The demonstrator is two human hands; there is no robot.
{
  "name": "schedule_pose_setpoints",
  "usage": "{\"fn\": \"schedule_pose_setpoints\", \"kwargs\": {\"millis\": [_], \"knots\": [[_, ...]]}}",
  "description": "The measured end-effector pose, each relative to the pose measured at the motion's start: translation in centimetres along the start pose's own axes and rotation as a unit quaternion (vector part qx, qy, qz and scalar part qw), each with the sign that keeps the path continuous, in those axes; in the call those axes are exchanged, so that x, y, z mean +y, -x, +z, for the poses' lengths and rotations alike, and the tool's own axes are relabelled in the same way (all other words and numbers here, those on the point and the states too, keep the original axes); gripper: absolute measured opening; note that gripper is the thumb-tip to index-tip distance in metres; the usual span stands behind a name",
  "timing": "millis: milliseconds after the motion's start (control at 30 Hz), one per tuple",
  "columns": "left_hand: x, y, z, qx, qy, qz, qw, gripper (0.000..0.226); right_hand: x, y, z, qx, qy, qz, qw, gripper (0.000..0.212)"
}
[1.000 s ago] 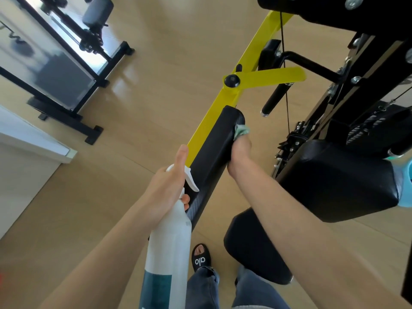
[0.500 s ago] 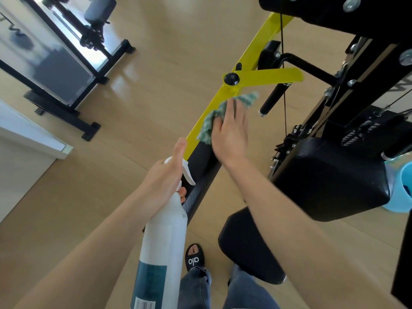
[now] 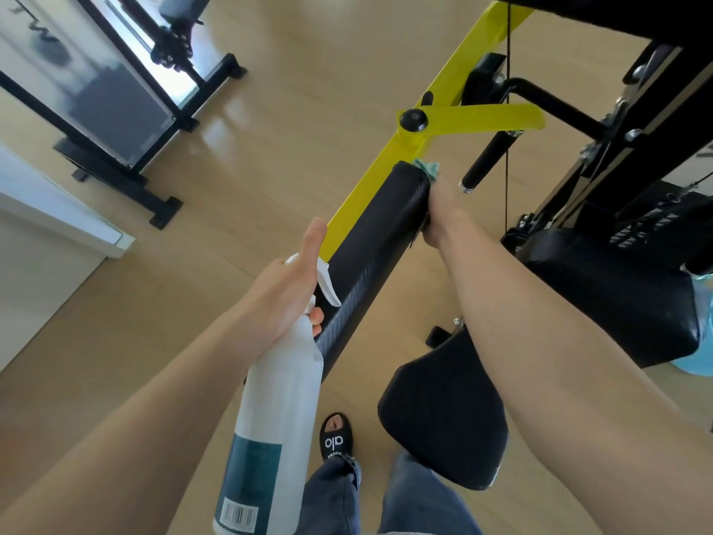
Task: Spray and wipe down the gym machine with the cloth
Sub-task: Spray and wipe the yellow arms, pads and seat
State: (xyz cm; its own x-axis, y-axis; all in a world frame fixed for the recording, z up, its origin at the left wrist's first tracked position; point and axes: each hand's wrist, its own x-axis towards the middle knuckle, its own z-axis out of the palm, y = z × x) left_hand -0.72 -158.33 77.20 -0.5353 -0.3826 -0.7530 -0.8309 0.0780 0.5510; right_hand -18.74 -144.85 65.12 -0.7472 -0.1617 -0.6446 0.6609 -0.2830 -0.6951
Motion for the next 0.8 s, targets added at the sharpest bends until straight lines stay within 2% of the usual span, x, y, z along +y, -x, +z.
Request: {"fn": "schedule_pose_setpoints", "kwargs": {"millis": [33, 200, 267, 433, 533, 600, 700, 800], "knots": [[0.0, 0.0, 0.1, 0.0, -0.002, 0.001, 1.0, 0.066, 0.5, -0.7, -0.3, -0.022, -0.017, 0.006, 1.0, 0.028], [0.1, 0.0, 0.3, 0.015, -0.013, -0.005, 1.0, 0.069, 3.2, -1.7, -1.3, -0.005, -0.071, 0.059, 0.996, 0.04], [0.0, -0.2, 0.3, 0.02, -0.013, -0.006, 1.0, 0.07, 4.3, -2.5, -1.5, -0.023, -0.104, 0.056, 0.993, 0.046], [0.1, -0.6, 0.3, 0.037, -0.03, -0.027, 0.998, 0.074, 7.1, -2.5, -1.0, -0.053, -0.179, 0.103, 0.977, 0.054], [0.0, -0.8, 0.3, 0.039, -0.031, -0.023, 0.998, 0.076, 11.4, -0.5, 0.2, -0.083, -0.217, 0.153, 0.961, 0.061], [-0.1, -0.7, 0.4, 0.04, -0.027, -0.02, 0.999, 0.079, 14.1, 1.9, 0.9, -0.095, -0.231, 0.178, 0.952, 0.061], [-0.2, -0.5, 0.4, 0.025, -0.041, -0.007, 0.999, 0.086, 16.2, 4.7, 1.5, -0.104, -0.256, 0.168, 0.946, 0.053], [-0.2, -0.4, 0.3, 0.023, -0.043, -0.003, 0.999, 0.076, 17.4, 5.9, 1.8, -0.093, -0.258, 0.169, 0.947, 0.056]]}}
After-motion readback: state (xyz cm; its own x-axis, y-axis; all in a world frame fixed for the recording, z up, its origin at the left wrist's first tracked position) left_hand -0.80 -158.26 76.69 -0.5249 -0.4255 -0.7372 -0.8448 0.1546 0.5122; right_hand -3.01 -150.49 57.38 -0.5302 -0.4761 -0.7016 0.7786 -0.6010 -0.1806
